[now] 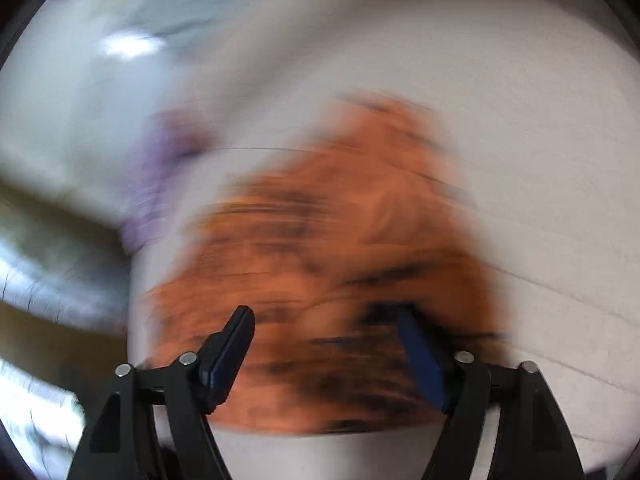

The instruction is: Fold small clothes

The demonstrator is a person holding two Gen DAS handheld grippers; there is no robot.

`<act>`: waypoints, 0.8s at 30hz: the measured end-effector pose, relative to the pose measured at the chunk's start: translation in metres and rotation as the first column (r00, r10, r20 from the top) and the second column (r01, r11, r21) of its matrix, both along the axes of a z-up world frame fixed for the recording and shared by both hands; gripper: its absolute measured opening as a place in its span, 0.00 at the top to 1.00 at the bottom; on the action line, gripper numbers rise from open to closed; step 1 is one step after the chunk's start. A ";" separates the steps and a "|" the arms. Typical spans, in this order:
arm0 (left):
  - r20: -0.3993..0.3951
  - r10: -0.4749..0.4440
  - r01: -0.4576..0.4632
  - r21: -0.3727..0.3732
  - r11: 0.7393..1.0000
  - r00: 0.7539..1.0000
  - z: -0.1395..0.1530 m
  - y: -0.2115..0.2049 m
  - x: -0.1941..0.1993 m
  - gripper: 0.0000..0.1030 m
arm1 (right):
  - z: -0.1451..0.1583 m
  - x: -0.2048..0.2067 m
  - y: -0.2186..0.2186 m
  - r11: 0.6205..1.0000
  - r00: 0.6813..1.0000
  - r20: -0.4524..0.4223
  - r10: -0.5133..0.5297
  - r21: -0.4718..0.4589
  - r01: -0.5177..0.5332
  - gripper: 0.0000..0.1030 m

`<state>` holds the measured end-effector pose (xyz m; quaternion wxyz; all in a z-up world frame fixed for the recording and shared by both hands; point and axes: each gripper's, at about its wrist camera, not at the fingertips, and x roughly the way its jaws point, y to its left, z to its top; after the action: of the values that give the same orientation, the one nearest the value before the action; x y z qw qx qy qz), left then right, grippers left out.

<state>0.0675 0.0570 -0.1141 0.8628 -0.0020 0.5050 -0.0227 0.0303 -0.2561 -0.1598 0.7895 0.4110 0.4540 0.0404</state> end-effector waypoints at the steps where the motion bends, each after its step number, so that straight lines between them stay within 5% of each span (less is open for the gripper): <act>1: 0.005 0.001 -0.001 -0.014 1.000 1.000 0.000 0.003 -0.002 0.21 | -0.004 -0.010 -0.013 0.996 0.998 0.012 -0.065 0.068 0.064 0.57; 2: 0.036 0.009 -0.007 -0.029 1.000 0.999 0.003 0.005 -0.005 0.21 | 0.002 -0.017 -0.018 0.994 0.997 0.028 -0.076 0.083 0.073 0.53; 4: 0.071 0.027 -0.024 -0.038 0.999 0.997 0.011 0.006 -0.001 0.21 | 0.033 -0.019 -0.010 0.998 0.997 0.072 -0.039 -0.039 0.042 0.25; 6: 0.087 0.016 -0.011 -0.059 0.998 0.996 0.012 0.004 0.007 0.21 | 0.061 -0.008 0.001 0.996 0.987 0.157 0.038 -0.084 -0.025 0.20; 10: 0.023 0.005 -0.006 0.023 1.000 1.000 -0.017 -0.007 0.028 0.17 | 0.053 0.068 0.019 0.975 0.965 0.150 0.217 0.019 -0.223 0.18; 11: 0.045 -0.014 0.011 0.055 0.998 0.999 -0.017 -0.011 0.027 0.17 | 0.038 0.083 0.013 0.979 0.974 0.093 0.205 -0.016 -0.204 0.20; 12: 0.042 -0.023 0.021 0.061 0.998 0.999 -0.015 -0.012 0.025 0.17 | 0.021 0.093 -0.004 0.990 0.991 0.028 0.130 -0.061 -0.128 0.33; 13: 0.038 -0.026 0.024 0.050 0.998 0.999 -0.013 -0.011 0.023 0.17 | 0.012 0.095 -0.021 0.999 0.998 0.033 0.048 0.005 -0.048 0.38; 14: 0.038 -0.022 0.021 0.035 0.999 0.999 -0.012 -0.010 0.023 0.17 | 0.012 0.088 -0.039 0.994 0.997 0.038 -0.068 0.086 0.065 0.38; 15: 0.041 -0.014 0.014 0.018 1.000 0.999 -0.008 -0.005 0.019 0.17 | 0.020 0.087 -0.039 0.993 0.993 0.055 -0.100 0.067 0.096 0.30; 16: 0.043 -0.004 0.004 -0.001 1.000 0.999 -0.007 -0.002 0.019 0.17 | 0.031 0.087 -0.034 0.995 0.991 0.090 -0.097 0.031 0.095 0.20; 20: 0.020 0.009 -0.009 0.028 1.000 1.000 -0.016 -0.004 0.031 0.17 | 0.042 0.113 -0.009 0.989 0.979 0.174 0.109 0.075 -0.124 0.18; 22: 0.022 0.000 -0.001 0.044 0.999 1.000 -0.014 -0.007 0.031 0.17 | 0.020 0.131 -0.018 0.997 0.995 0.072 0.070 -0.045 -0.066 0.25; 24: 0.006 -0.005 0.004 0.039 0.999 1.000 -0.010 -0.006 0.029 0.16 | 0.008 0.125 -0.041 0.998 0.996 0.060 -0.060 0.007 0.060 0.28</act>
<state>0.0968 0.0509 -0.1243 0.8641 0.0160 0.5028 -0.0148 0.1554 -0.2975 -0.1519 0.8026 0.4250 0.4174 0.0301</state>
